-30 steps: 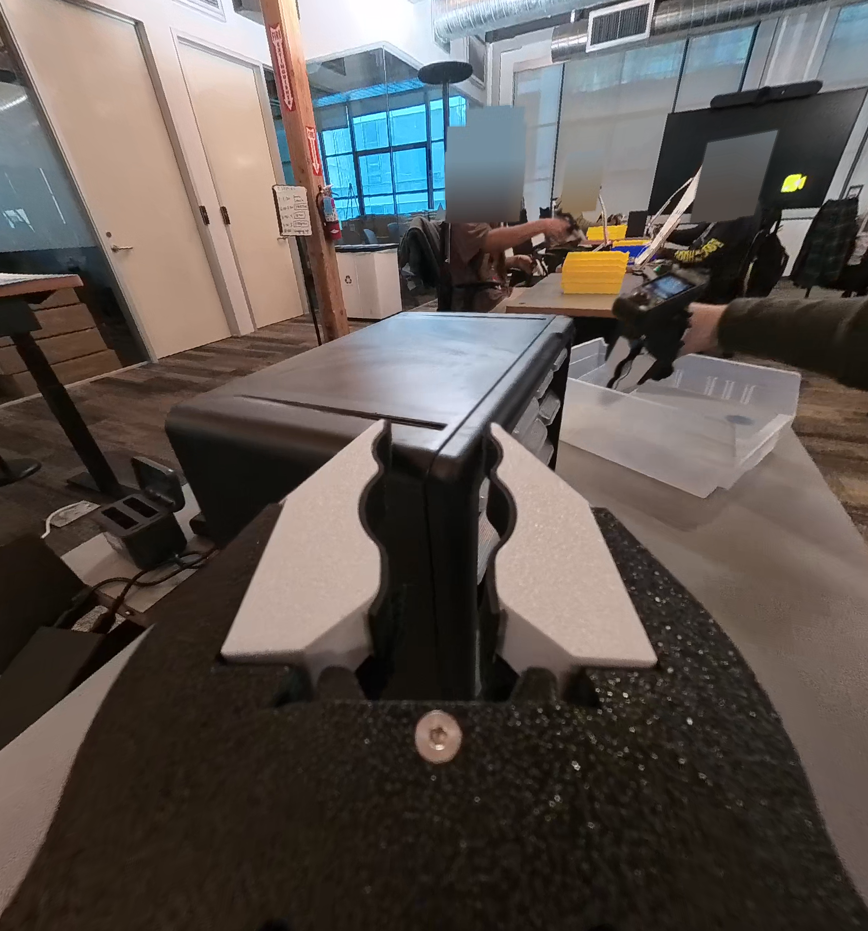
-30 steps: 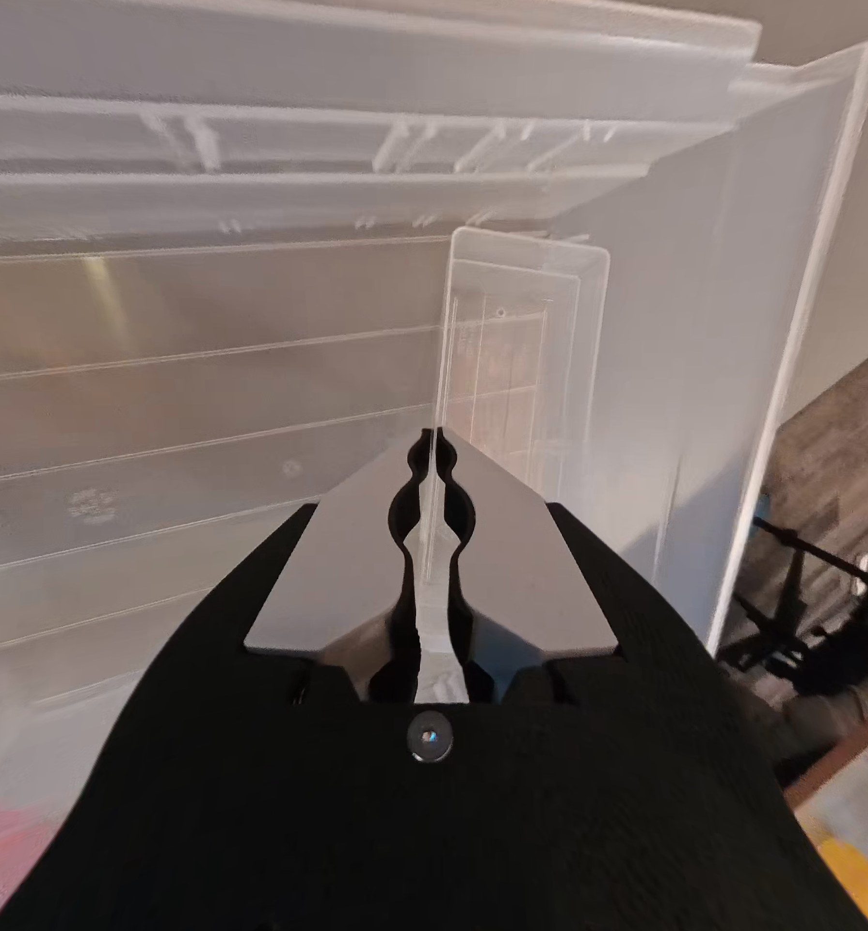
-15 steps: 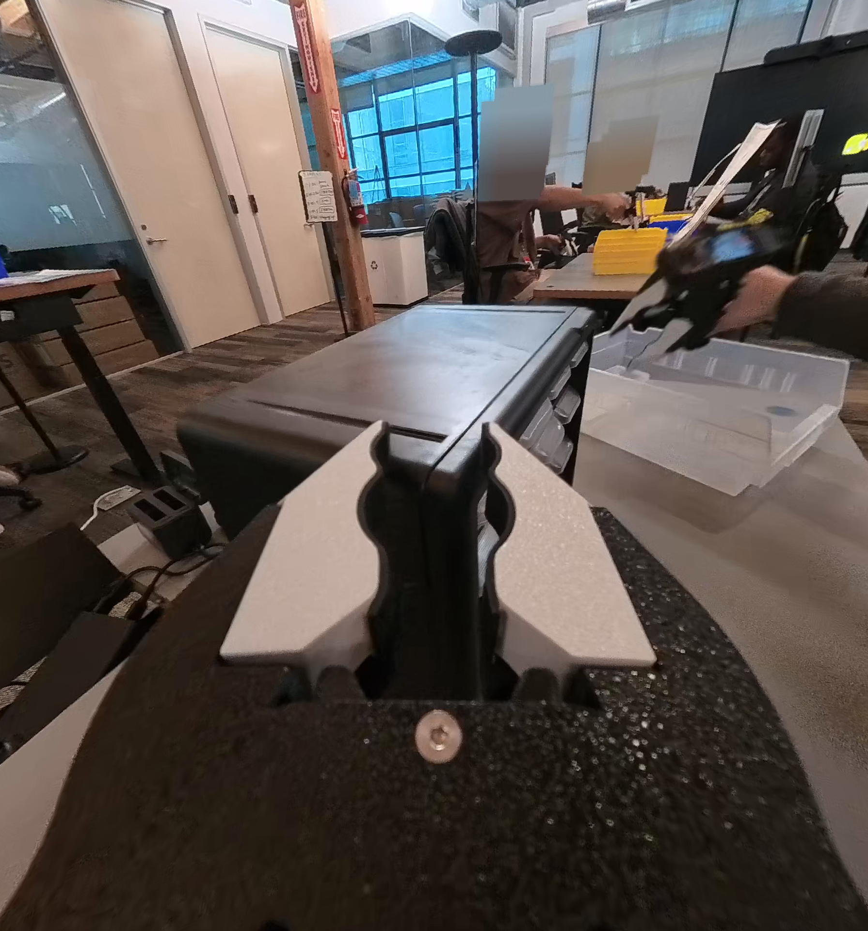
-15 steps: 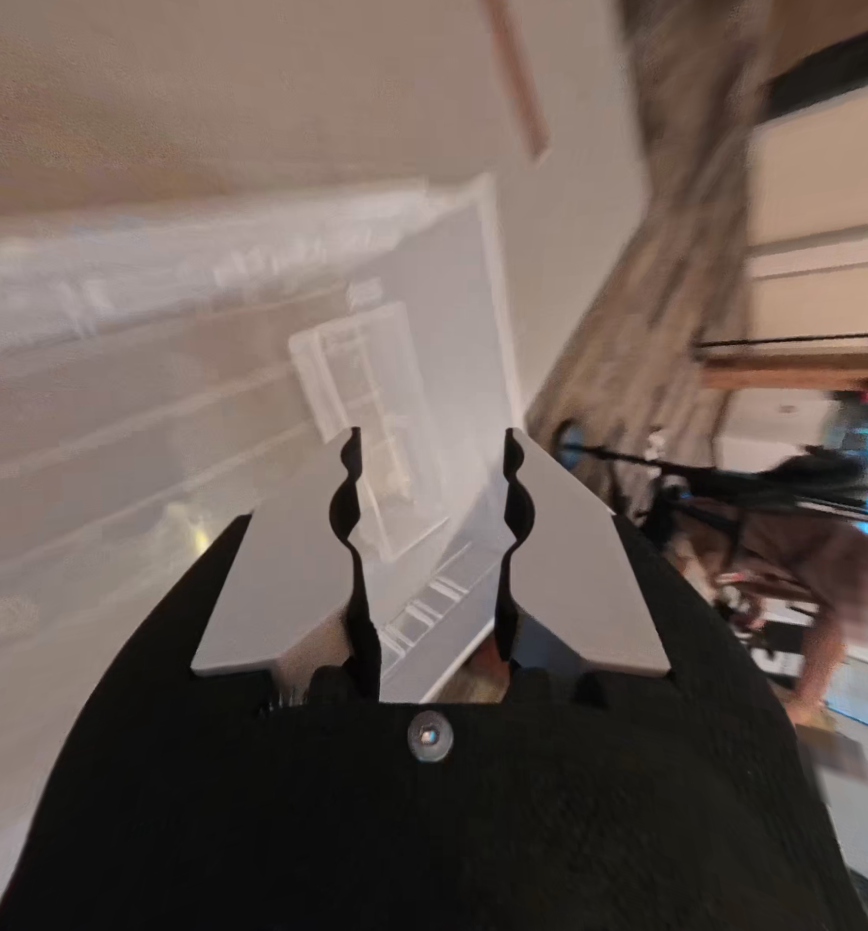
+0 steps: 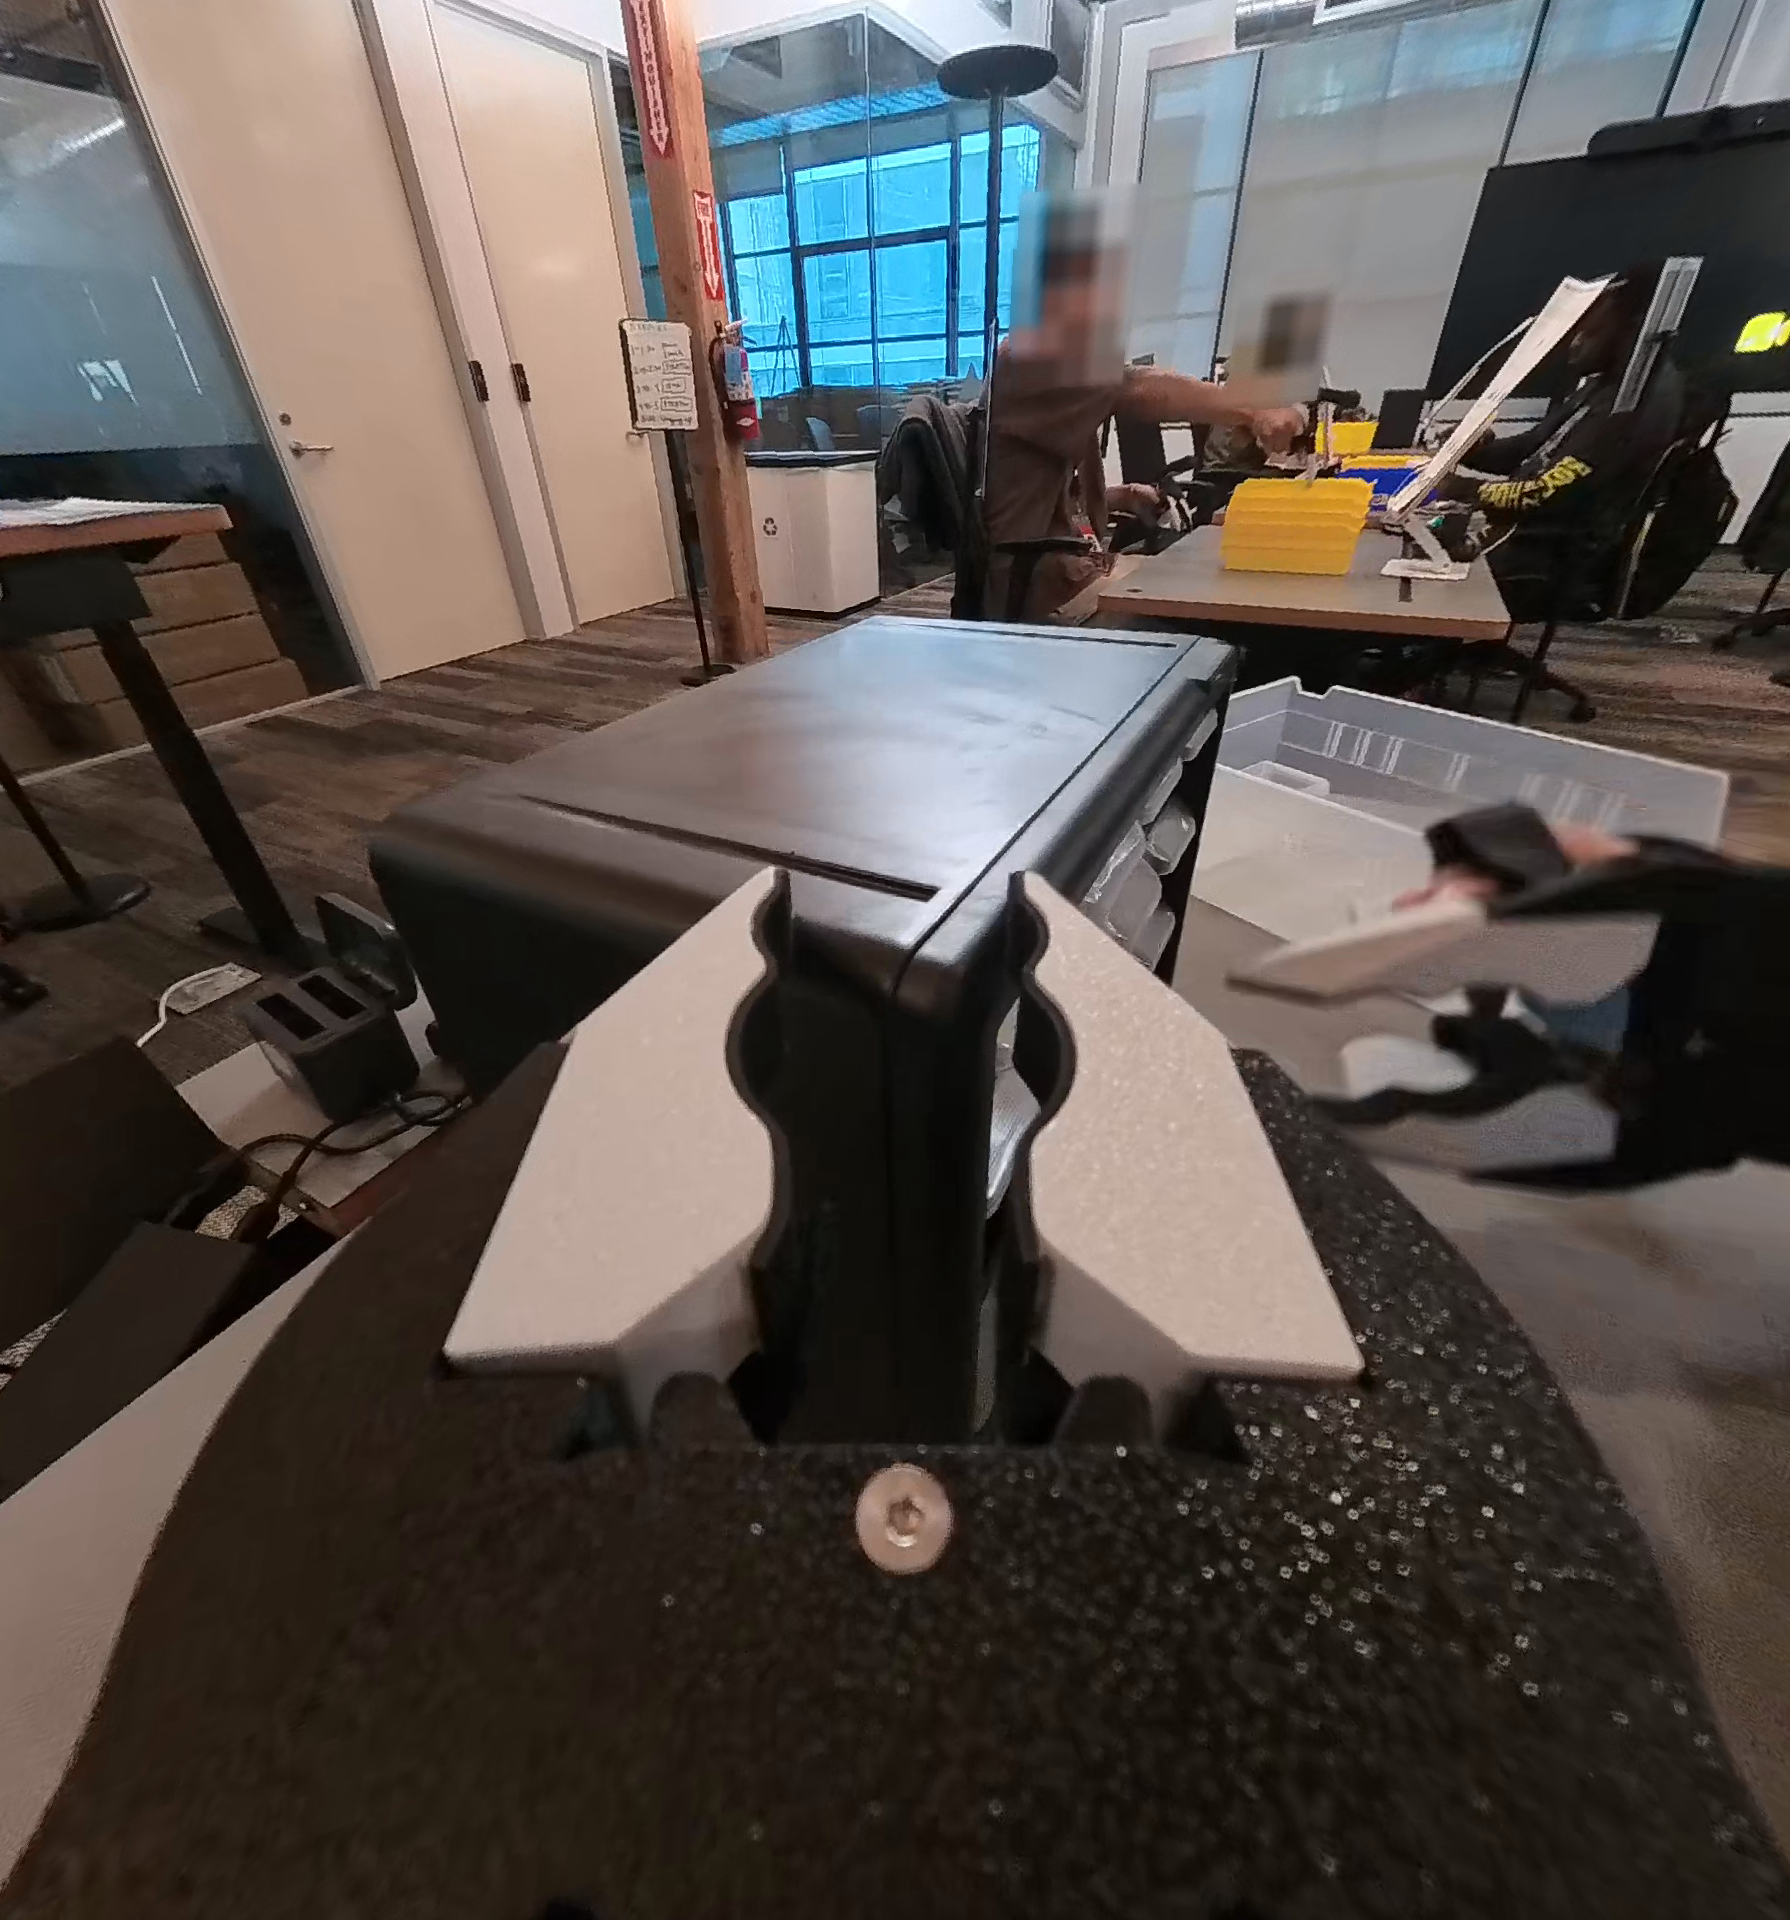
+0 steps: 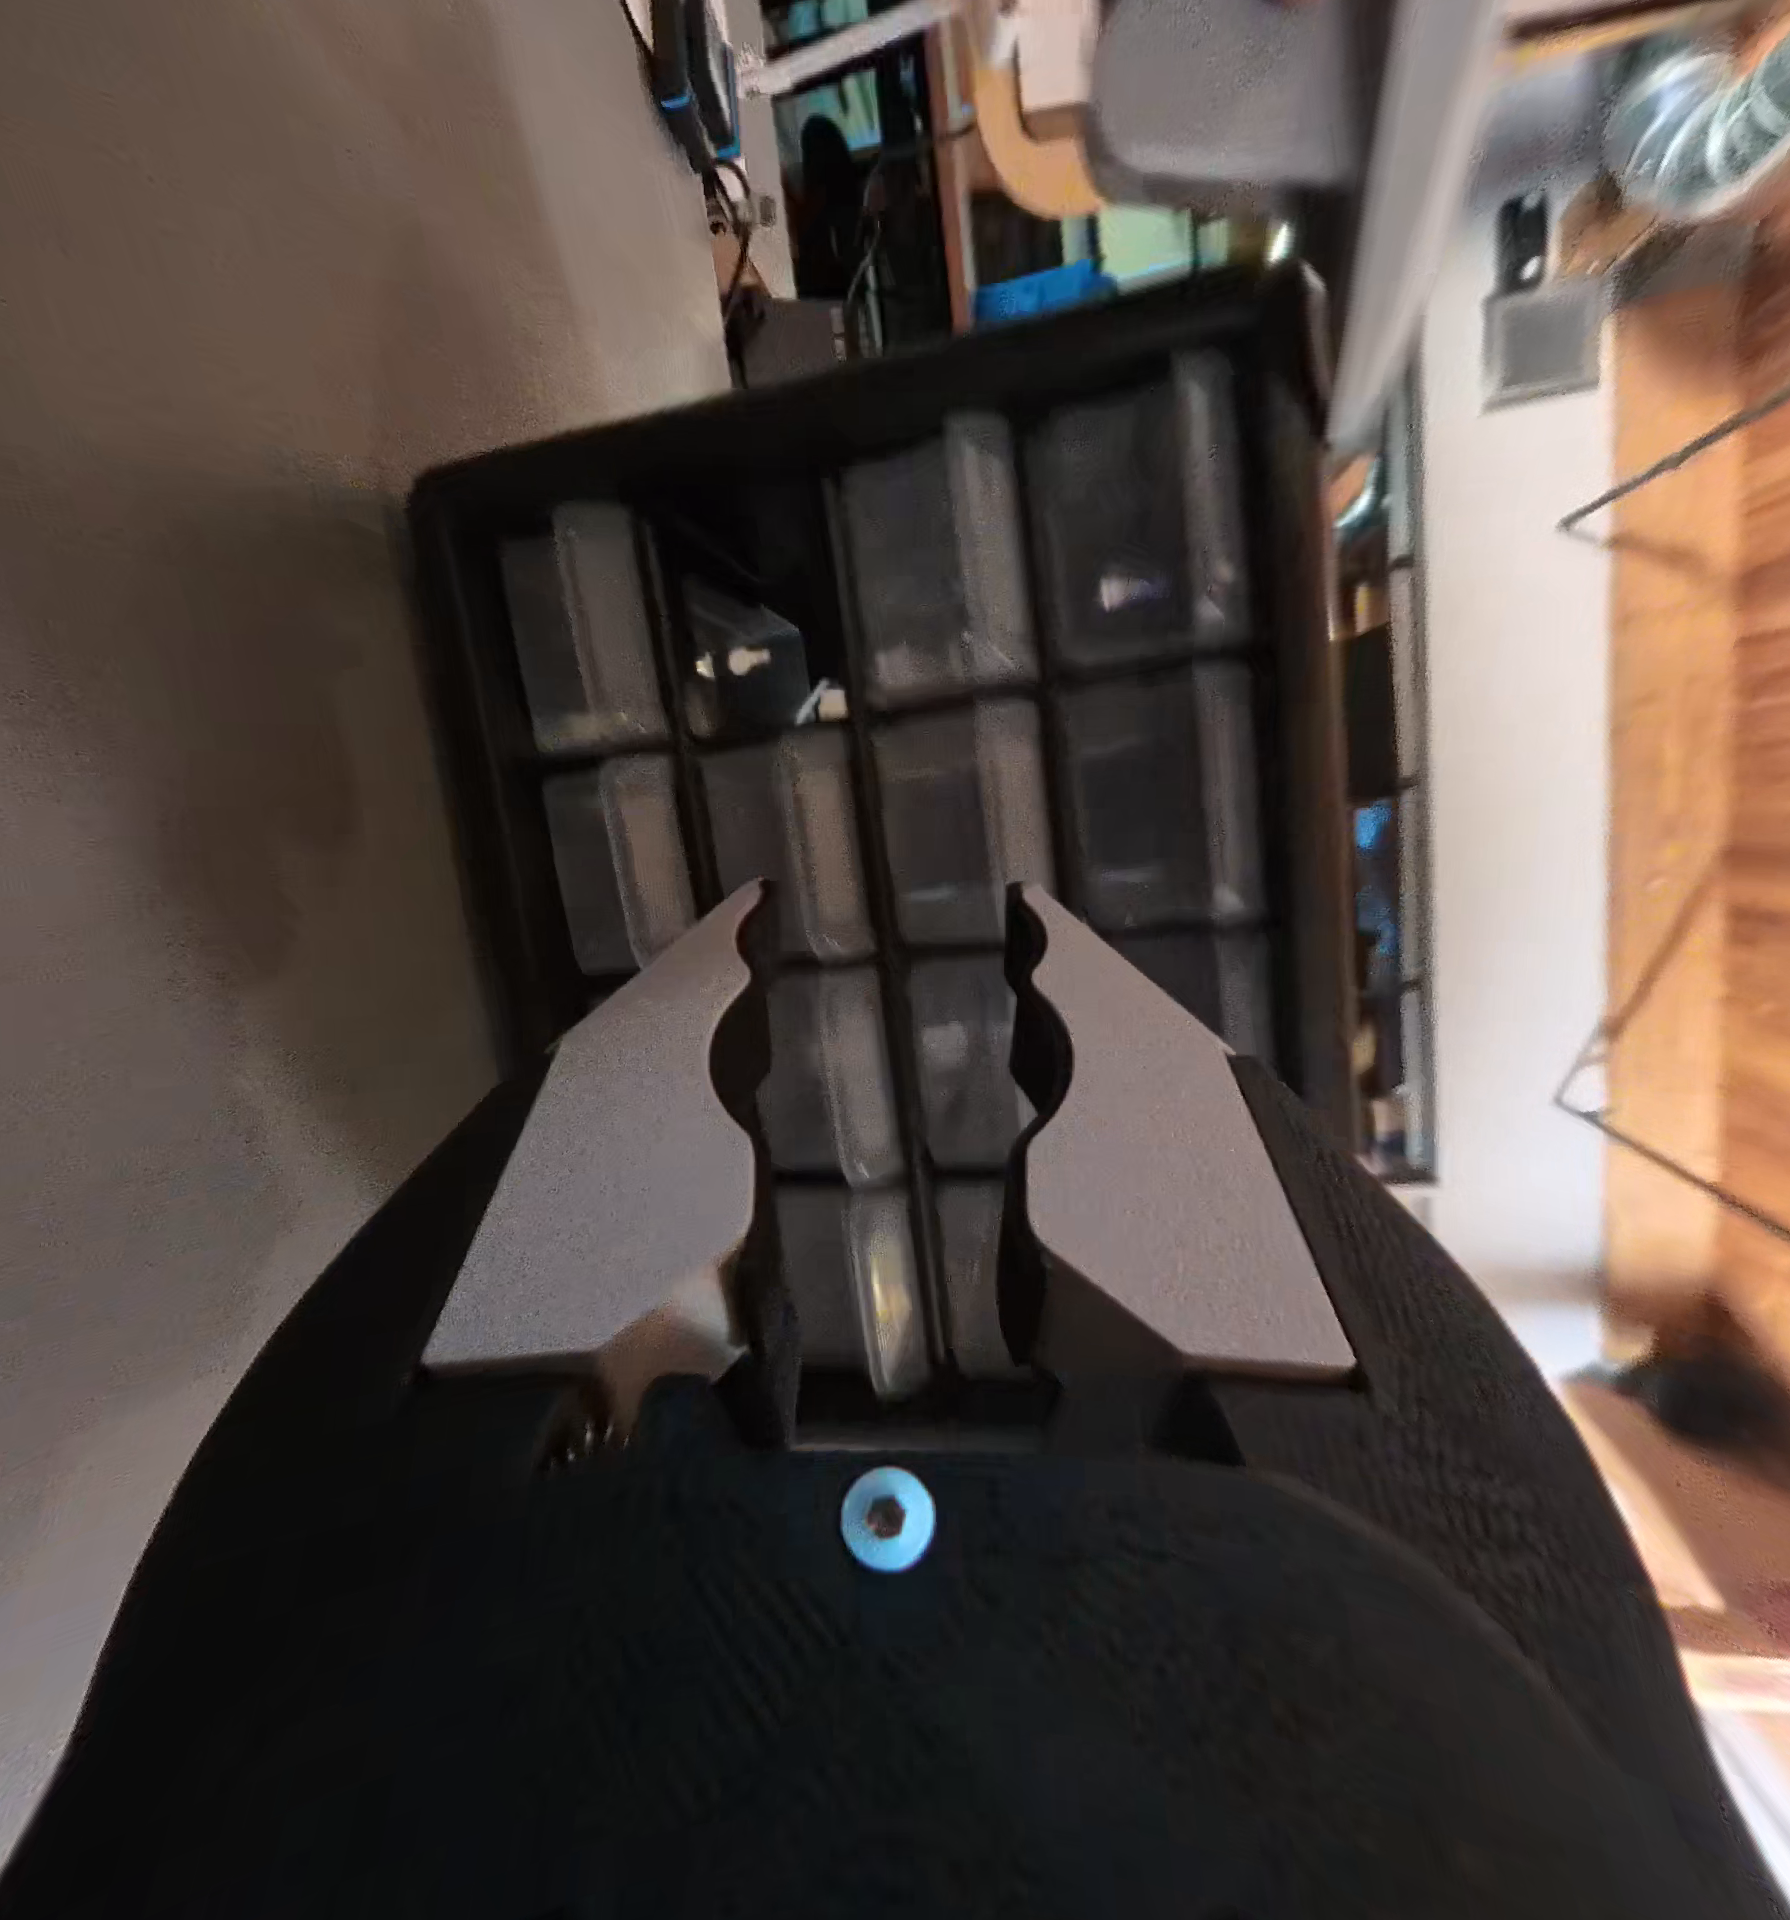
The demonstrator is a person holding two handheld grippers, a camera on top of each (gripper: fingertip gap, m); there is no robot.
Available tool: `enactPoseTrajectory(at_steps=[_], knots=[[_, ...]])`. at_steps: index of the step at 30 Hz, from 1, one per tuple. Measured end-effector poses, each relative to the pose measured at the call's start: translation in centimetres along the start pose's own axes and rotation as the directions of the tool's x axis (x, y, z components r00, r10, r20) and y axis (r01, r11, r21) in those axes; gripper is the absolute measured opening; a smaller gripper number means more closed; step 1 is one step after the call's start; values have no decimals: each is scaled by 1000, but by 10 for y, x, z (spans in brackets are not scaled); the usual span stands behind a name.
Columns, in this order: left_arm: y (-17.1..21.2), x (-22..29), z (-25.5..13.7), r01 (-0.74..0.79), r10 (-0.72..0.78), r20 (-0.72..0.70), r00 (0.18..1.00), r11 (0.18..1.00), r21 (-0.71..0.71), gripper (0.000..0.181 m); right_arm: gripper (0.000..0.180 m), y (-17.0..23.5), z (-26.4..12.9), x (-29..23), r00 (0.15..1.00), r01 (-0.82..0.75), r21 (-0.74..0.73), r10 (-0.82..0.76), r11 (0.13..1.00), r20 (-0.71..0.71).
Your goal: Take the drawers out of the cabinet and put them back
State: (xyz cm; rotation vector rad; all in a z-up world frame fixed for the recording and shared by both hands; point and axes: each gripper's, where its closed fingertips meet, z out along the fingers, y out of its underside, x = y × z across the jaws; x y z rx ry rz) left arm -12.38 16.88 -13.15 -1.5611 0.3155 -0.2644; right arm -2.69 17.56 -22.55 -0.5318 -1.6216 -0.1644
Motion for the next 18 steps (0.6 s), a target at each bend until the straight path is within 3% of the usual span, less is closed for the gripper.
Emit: enactPoseTrajectory(at_steps=[2, 4, 9, 18], knots=[[0, 0, 0, 6, -6, -1, 1000, 1000, -3, 39, 52, -8, 19, -27, 997, 61, -13, -61, 998, 45], [0, 0, 0, 13, -13, -5, 1000, 1000, -3, 39, 51, -6, 32, -34, 995, 97, -52, -98, 994, -4], [0, 1, 0, 20, -20, -12, 1000, 1000, 0, 38, 43, 0, 44, -27, 981, 48, -47, -56, 998, -186], [0, -1, 0, 30, -30, -1, 1000, 1000, 1, 35, 24, 12, 51, -24, 964, 121, -104, -142, 987, -226]])
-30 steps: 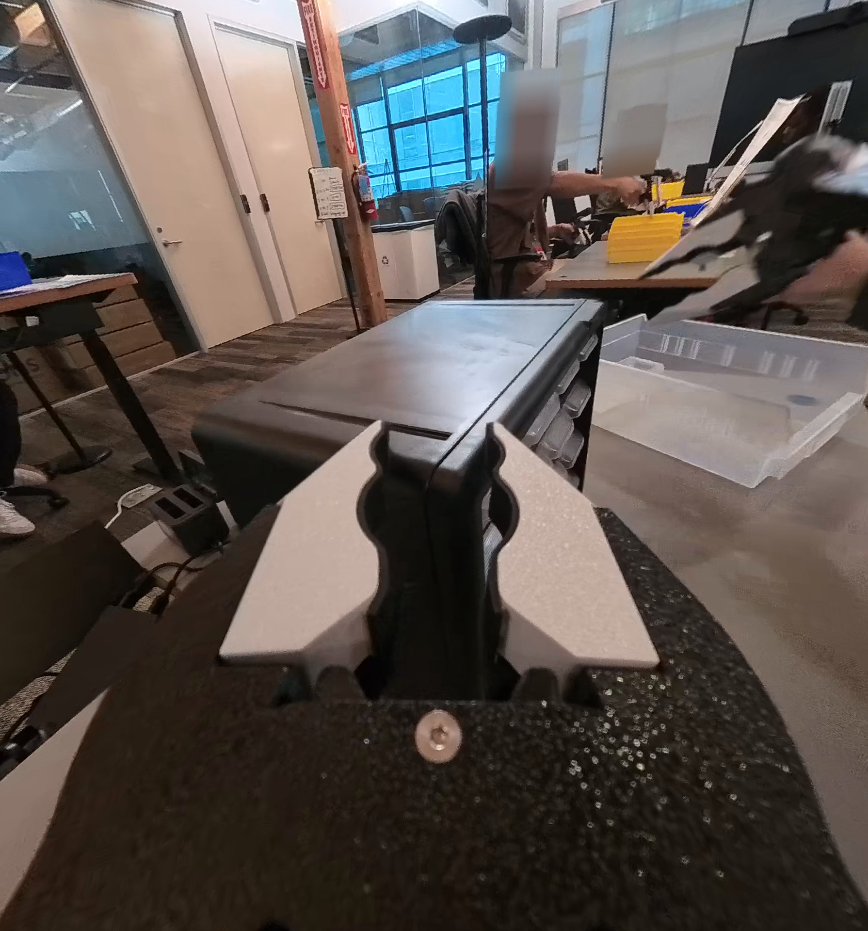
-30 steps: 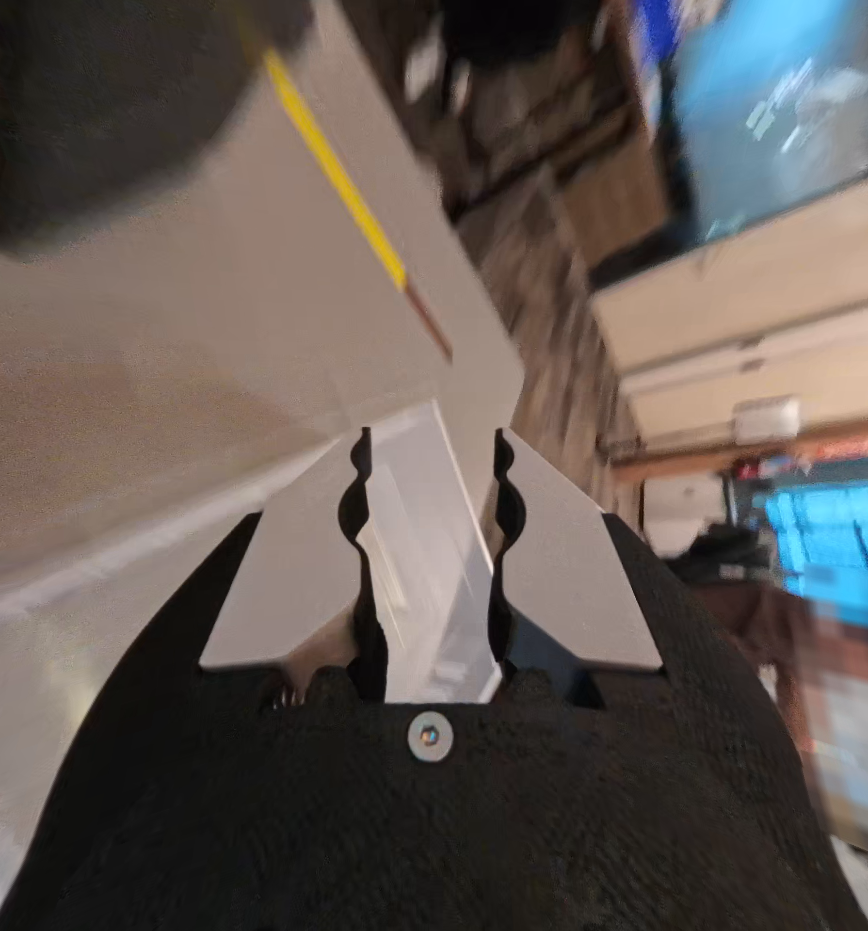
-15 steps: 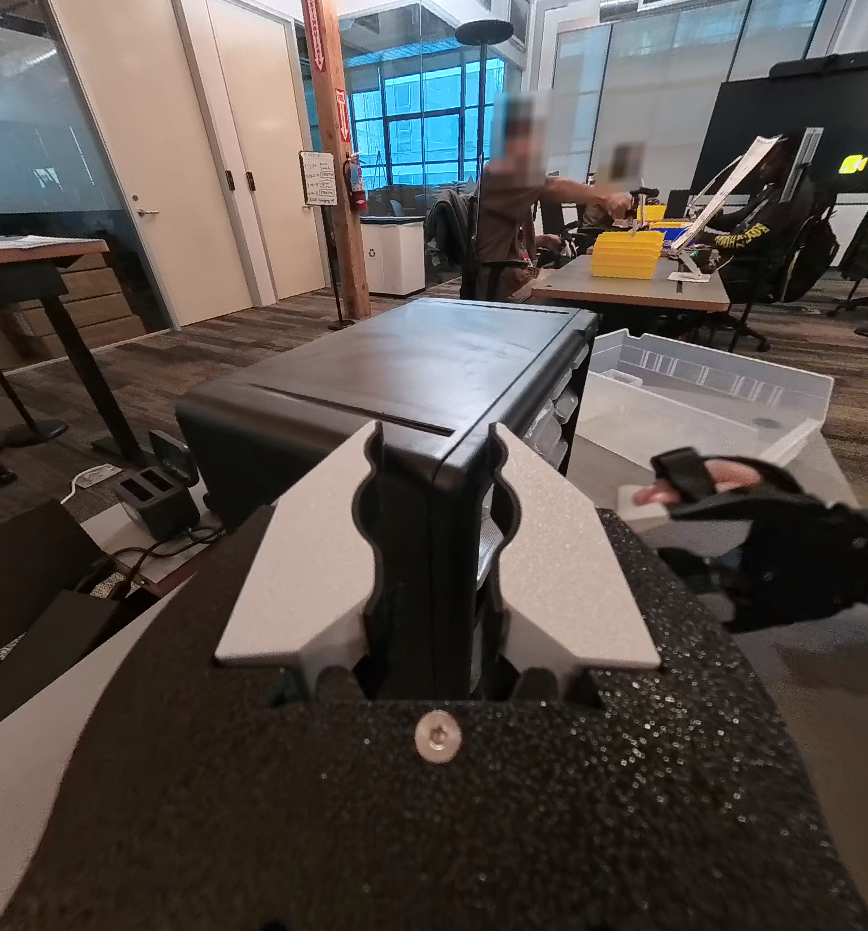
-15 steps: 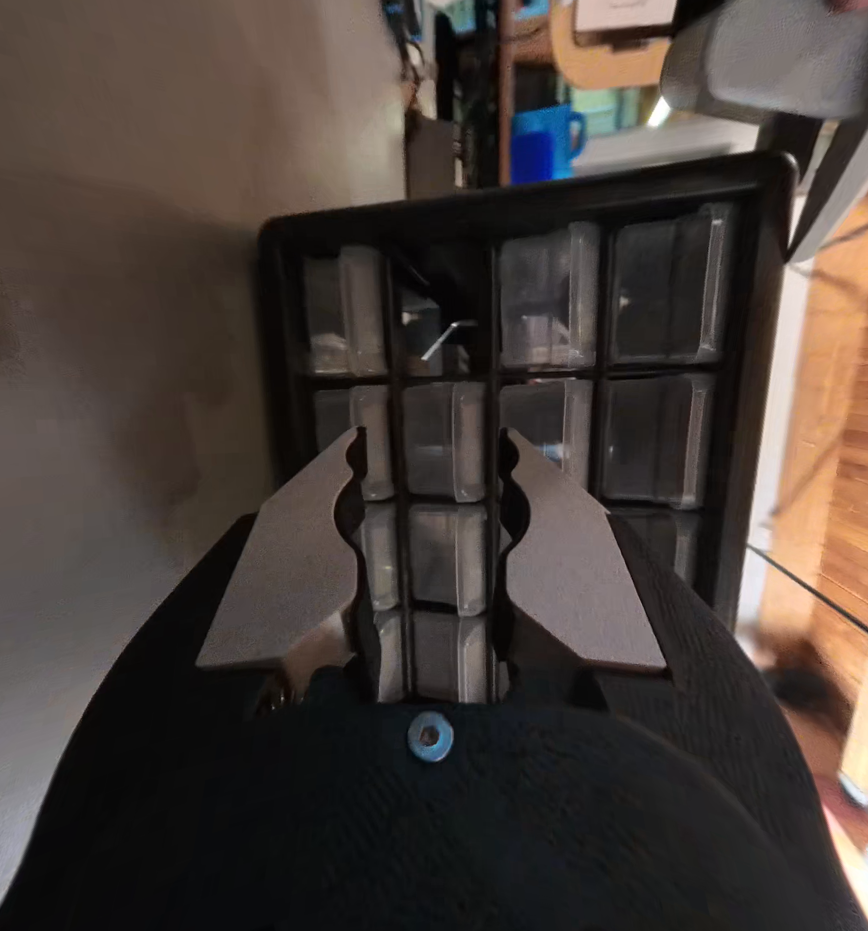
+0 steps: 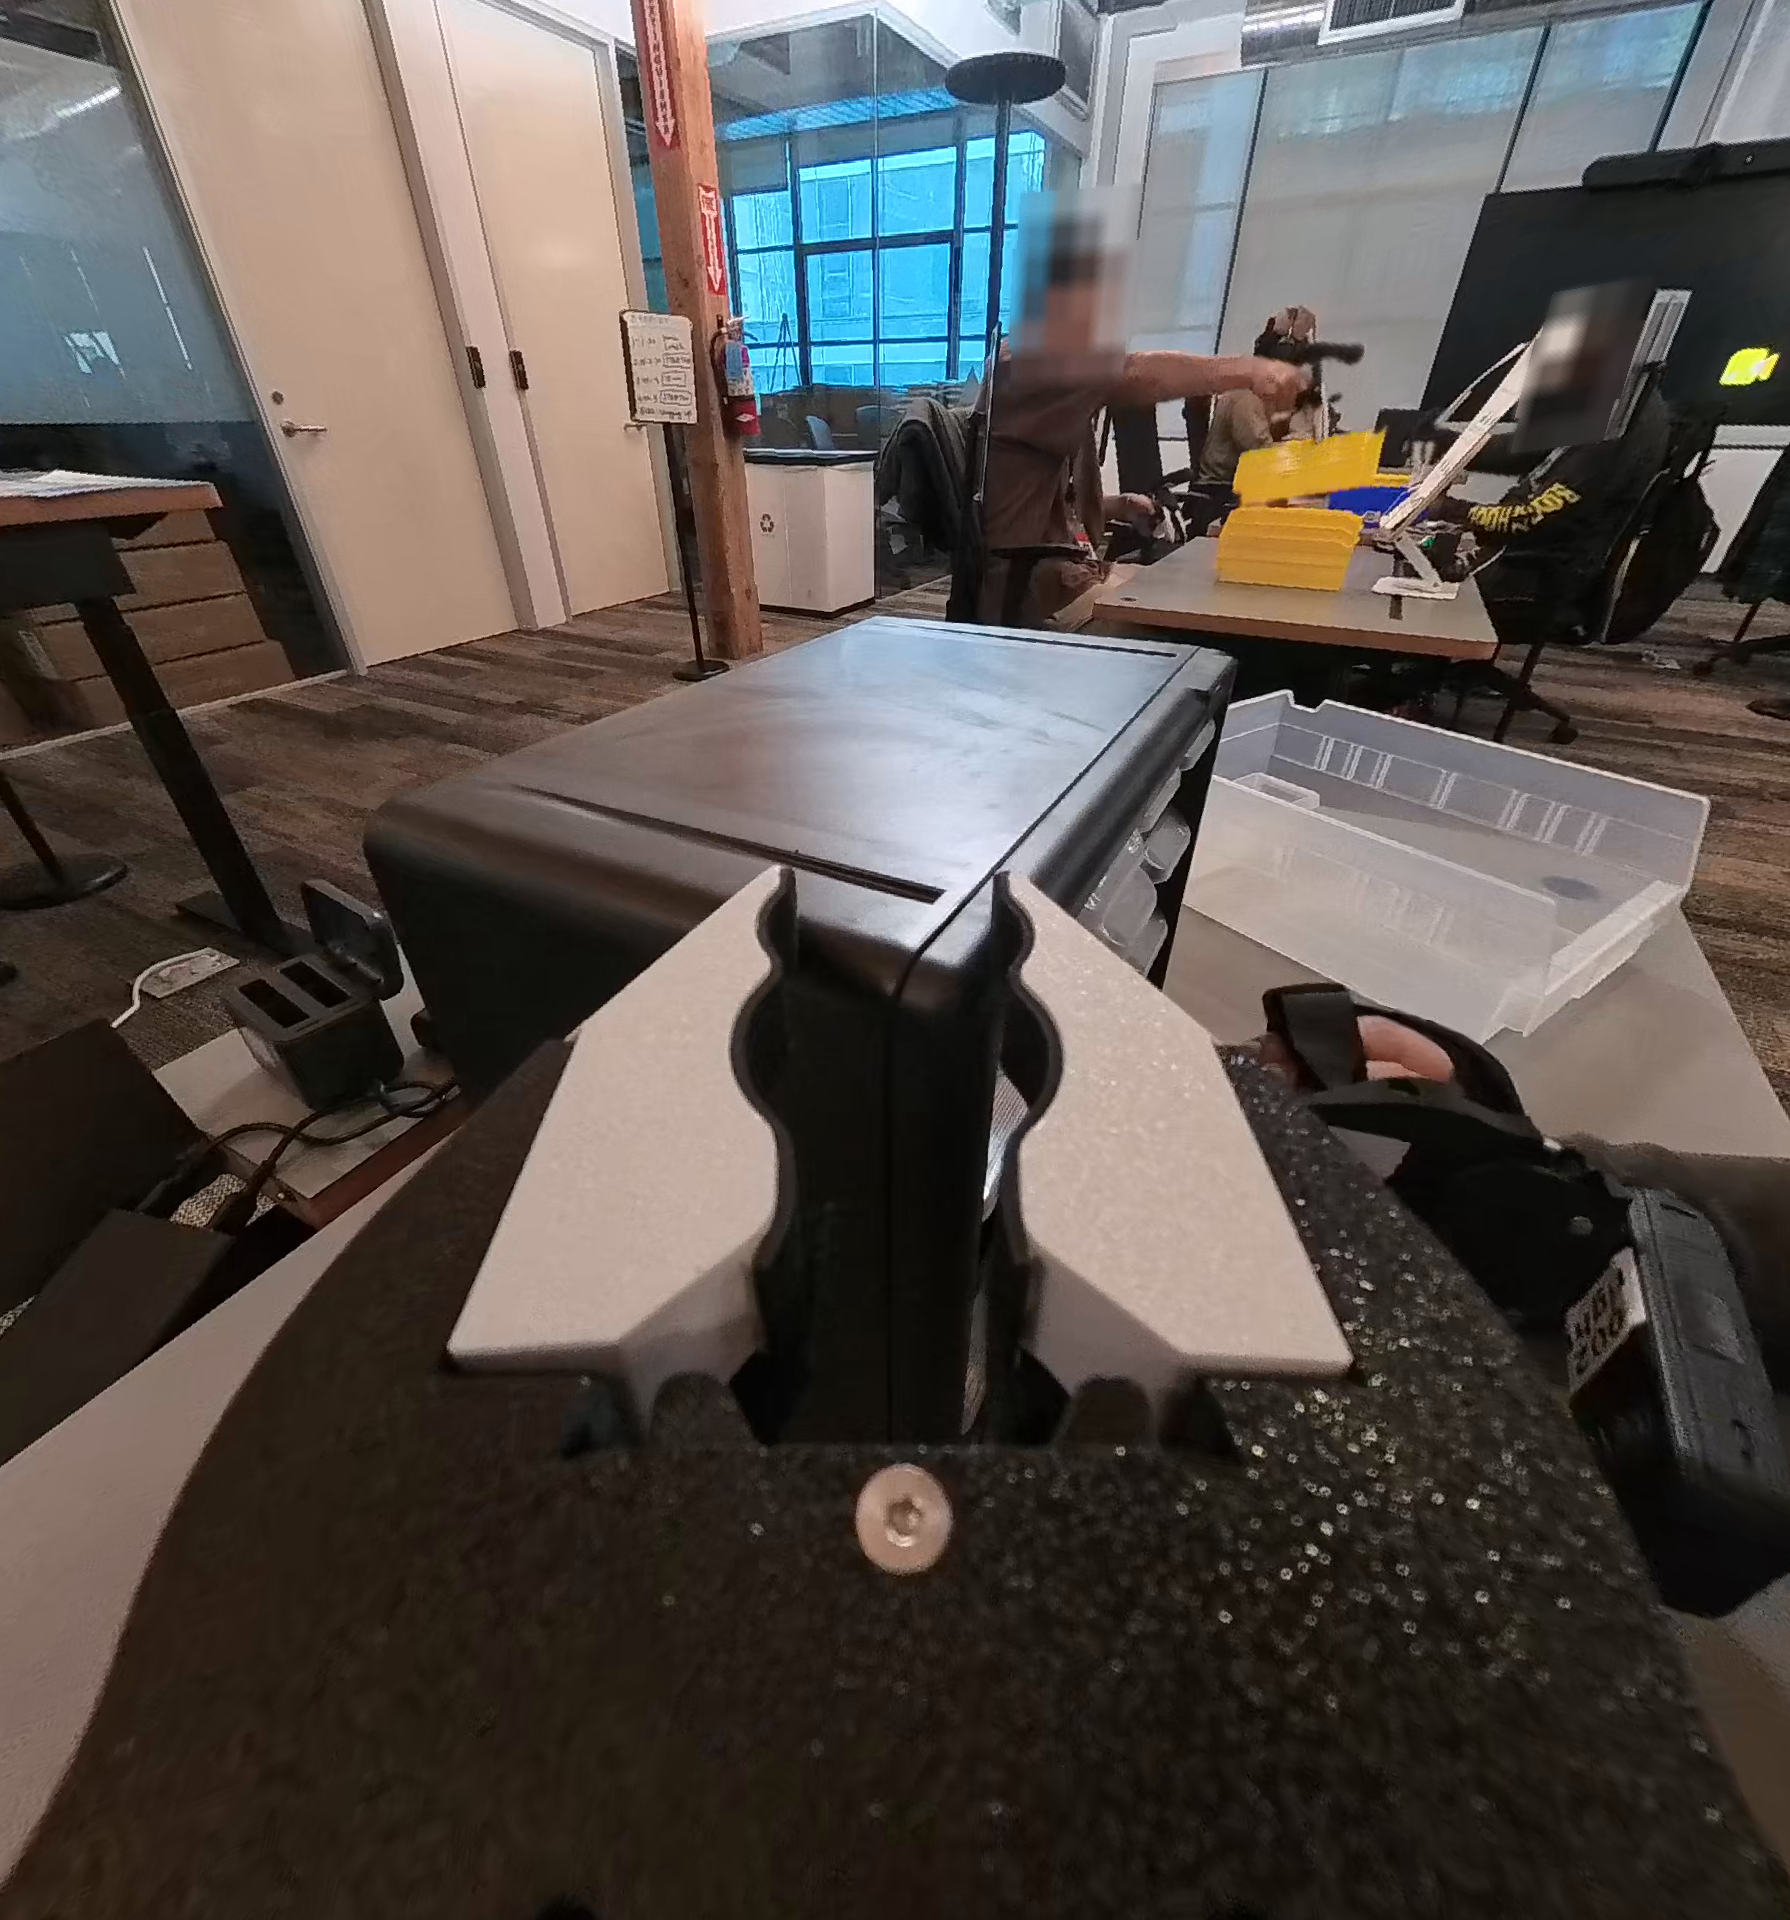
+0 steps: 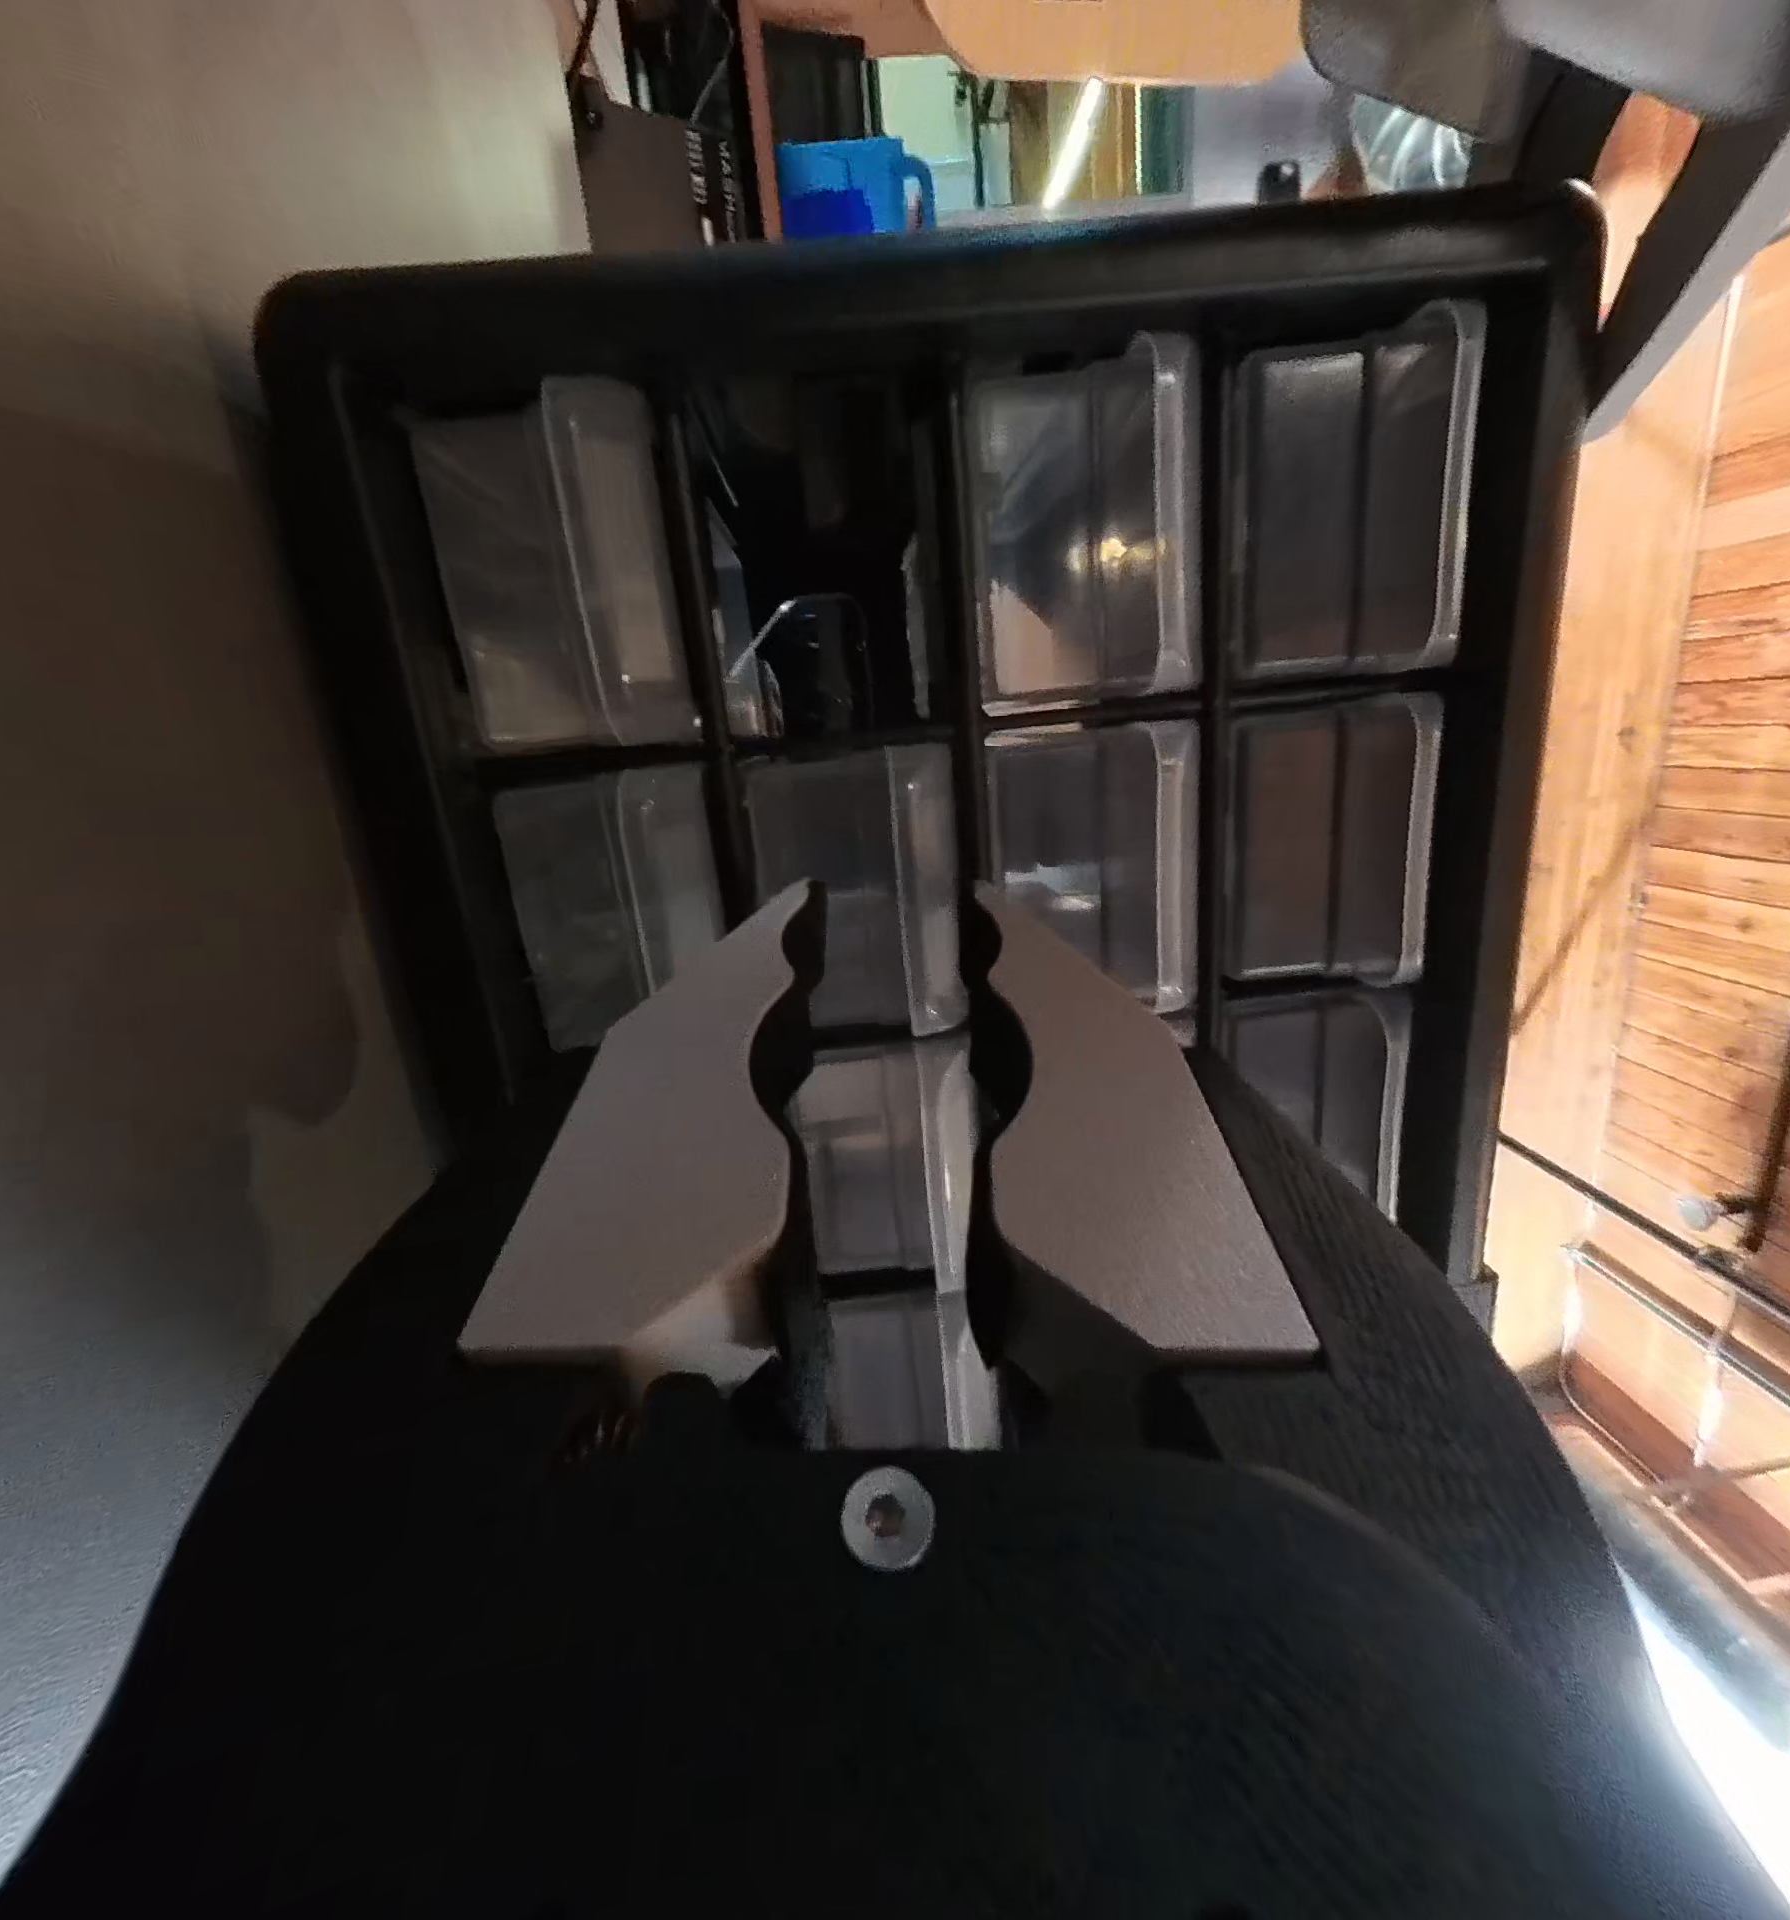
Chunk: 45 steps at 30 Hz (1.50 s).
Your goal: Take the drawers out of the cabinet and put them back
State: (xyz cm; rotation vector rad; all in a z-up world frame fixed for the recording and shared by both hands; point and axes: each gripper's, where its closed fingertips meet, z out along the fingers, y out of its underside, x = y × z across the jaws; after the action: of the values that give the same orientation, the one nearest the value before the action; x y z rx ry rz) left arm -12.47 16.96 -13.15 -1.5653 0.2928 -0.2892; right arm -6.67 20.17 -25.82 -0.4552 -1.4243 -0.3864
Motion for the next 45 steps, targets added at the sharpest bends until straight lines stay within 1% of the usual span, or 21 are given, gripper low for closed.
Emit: enactPoseTrajectory(at_steps=[4, 9, 24, 29, 30, 33, 35, 36, 37, 38, 39, 40, 42, 43, 44, 45], knots=[[0, 0, 0, 1, -1, 5, 1000, 1000, -4, 35, 8, 2, 0, 7, 1000, 17, -16, -17, 1000, -21], [0, 2, 1, -24, 24, 17, 1000, 1000, -20, 31, 8, -3, -11, 7, 999, 29, -9, -30, 1000, -23], [-1, 2, 1, -41, 42, 21, 999, 999, -16, 30, 8, -23, -81, 10, 999, -7, -6, 7, 1000, -32], [0, 2, 1, -31, 31, 16, 999, 999, -13, 29, 8, -24, -94, 8, 1000, -20, -14, 20, 1000, -23], [0, 2, 1, -28, 29, 15, 999, 1000, -12, 29, 12, -25, -96, 8, 999, -30, -8, 30, 1000, -15], [0, 3, 2, -21, 21, 11, 1000, 1000, -11, 29, 38, -34, -103, -2, 991, -114, 71, 109, 991, 71], [0, 3, 2, -19, 19, 10, 1000, 1000, -11, 29, 50, -33, -111, -3, 979, -183, 104, 171, 978, 111], [0, 3, 2, -18, 18, 9, 1000, 1000, -11, 29, 51, -30, -115, -1, 969, -229, 108, 217, 967, 118], [0, 3, 2, -17, 17, 8, 1000, 1000, -11, 28, 51, -25, -117, 5, 950, -301, 98, 289, 948, 120], [0, 3, 2, -16, 16, 7, 1000, 1000, -12, 28, 52, -20, -118, 13, 912, -403, 80, 392, 912, 121], [0, 3, 2, -16, 16, 7, 1000, 1000, -12, 28, 54, -18, -119, 23, 847, -525, 65, 514, 848, 134], [0, 3, 2, -16, 17, 7, 1000, 1000, -13, 28, 59, -21, -117, 32, 755, -650, 59, 634, 758, 168], [0, 3, 2, -18, 19, 7, 1000, 1000, -13, 27, 98, -33, -108, 56, 517, -851, 38, 822, 524, 238], [0, 3, 2, -18, 19, 7, 1000, 1000, -14, 27, 102, -38, -100, 63, 394, -911, -11, 879, 412, 269], [0, 3, 2, -18, 18, 7, 1000, 1000, -14, 27, 102, -42, -92, 65, 288, -941, -89, 910, 327, 298], [0, 3, 2, -17, 18, 7, 1000, 1000, -14, 27, 99, -47, -84, 64, 210, -947, -167, 923, 273, 321]])
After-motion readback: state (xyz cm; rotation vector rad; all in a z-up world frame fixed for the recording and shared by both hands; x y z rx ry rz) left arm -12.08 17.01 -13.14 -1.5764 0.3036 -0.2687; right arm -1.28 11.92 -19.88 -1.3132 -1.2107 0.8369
